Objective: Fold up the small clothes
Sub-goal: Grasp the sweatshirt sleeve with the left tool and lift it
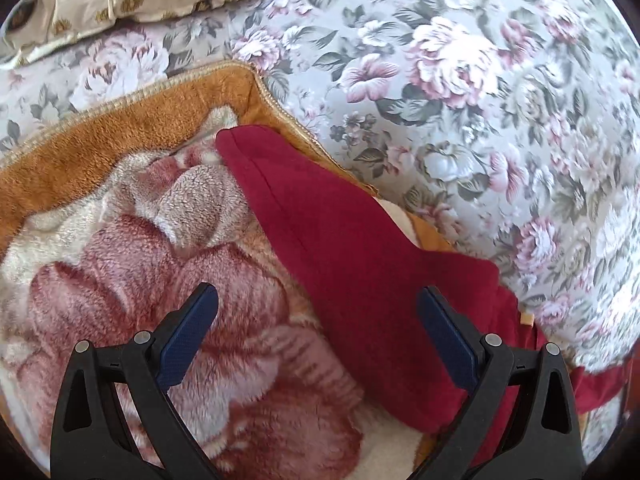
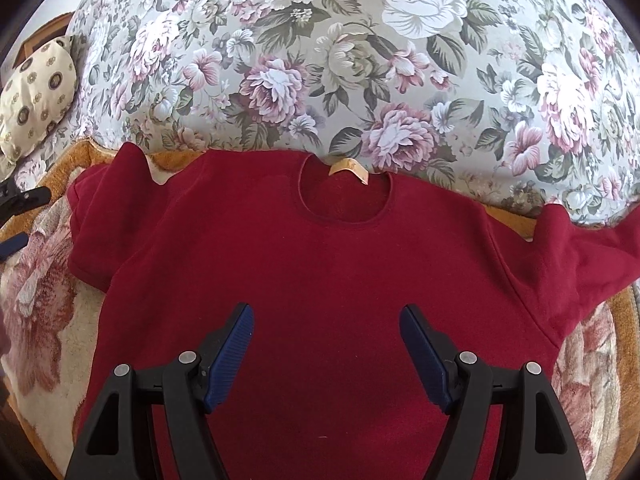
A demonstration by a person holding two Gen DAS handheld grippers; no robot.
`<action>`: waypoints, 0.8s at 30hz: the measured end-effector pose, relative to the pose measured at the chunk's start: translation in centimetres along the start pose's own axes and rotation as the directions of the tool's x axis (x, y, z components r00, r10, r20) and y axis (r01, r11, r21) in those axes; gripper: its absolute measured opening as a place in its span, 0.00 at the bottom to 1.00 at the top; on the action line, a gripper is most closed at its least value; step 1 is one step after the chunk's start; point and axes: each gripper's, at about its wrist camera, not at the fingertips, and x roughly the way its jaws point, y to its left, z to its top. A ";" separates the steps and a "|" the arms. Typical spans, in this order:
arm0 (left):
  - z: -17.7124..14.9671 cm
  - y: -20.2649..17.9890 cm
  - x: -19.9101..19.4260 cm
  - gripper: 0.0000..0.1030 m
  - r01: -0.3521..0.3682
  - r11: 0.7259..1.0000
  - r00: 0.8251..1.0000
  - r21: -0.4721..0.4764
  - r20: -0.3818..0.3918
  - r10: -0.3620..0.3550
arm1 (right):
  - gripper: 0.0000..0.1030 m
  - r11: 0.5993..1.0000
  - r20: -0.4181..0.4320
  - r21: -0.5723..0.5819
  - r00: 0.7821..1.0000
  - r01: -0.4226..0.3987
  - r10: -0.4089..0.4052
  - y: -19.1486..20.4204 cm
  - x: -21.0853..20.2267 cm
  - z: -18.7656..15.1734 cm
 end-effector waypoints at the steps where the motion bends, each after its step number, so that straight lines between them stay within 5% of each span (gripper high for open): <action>1: 0.6 0.6 0.9 0.97 0.004 1.000 1.000 -0.029 -0.019 -0.004 | 0.72 1.000 -0.003 0.002 1.000 -0.005 0.005 0.0 0.2 0.0; 7: 2.5 2.7 4.9 0.95 0.041 0.987 0.999 -0.157 -0.004 -0.042 | 0.72 1.000 -0.010 0.008 1.000 -0.022 0.022 -0.6 1.4 -0.3; 9: 3.0 2.2 5.6 0.85 0.079 0.986 0.997 -0.146 0.018 -0.077 | 0.72 1.000 -0.012 0.006 1.000 -0.018 0.019 -0.8 1.7 -0.4; 12: 3.9 1.5 6.8 0.49 0.061 0.989 0.998 -0.136 0.012 -0.060 | 0.66 1.000 -0.013 0.010 1.000 -0.021 0.021 -1.3 1.9 -0.6; 14: 4.3 1.0 7.2 0.10 0.065 0.991 0.998 -0.118 0.000 -0.065 | 0.60 1.000 -0.009 0.012 1.000 -0.025 0.025 -1.5 1.9 -0.6; 19: 6.0 -0.3 3.0 0.09 0.152 0.983 0.987 -0.106 0.061 -0.147 | 0.59 0.998 0.019 0.019 0.998 -0.053 0.053 -2.2 0.5 -0.6; 24: 7.2 -6.7 -6.5 0.09 0.182 0.978 0.960 0.101 0.195 -0.199 | 0.59 0.997 0.053 0.059 0.998 -0.040 0.037 -4.6 -1.9 -0.5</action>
